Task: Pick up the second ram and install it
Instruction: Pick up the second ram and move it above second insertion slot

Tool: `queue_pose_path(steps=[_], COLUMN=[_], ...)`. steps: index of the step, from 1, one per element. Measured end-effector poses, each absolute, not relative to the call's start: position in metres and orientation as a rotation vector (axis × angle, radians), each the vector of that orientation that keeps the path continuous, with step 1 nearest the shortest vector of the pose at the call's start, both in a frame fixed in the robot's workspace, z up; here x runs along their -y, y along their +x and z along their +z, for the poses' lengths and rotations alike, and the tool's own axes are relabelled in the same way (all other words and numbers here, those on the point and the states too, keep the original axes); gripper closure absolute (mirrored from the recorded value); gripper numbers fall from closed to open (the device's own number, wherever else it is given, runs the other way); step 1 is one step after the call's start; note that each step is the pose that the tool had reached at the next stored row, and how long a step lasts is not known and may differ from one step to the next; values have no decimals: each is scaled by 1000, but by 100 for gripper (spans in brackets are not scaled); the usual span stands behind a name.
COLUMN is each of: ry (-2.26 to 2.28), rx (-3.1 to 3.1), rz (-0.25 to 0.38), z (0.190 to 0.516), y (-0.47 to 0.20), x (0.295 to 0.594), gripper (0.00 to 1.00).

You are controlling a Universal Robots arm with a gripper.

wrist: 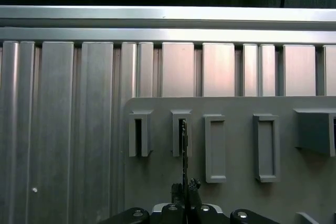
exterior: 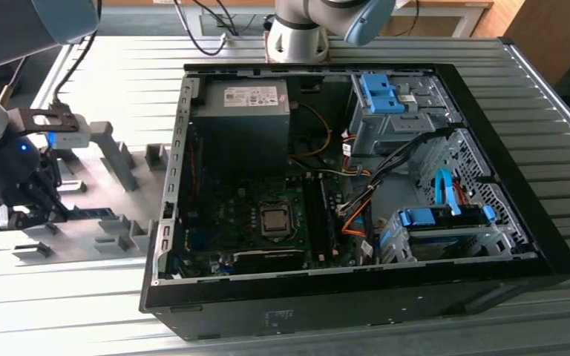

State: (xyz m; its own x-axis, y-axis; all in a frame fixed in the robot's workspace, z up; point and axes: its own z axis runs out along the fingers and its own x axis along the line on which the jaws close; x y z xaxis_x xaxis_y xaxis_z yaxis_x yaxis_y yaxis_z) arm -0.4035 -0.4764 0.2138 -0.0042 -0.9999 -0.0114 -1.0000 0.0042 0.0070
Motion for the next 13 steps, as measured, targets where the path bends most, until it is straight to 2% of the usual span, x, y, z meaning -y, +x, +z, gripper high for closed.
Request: queue_pose_path(steps=[13], ry=[-2214], rx=[-2224], rz=[20], z=[216], y=[-403], x=[476], gripper=[86])
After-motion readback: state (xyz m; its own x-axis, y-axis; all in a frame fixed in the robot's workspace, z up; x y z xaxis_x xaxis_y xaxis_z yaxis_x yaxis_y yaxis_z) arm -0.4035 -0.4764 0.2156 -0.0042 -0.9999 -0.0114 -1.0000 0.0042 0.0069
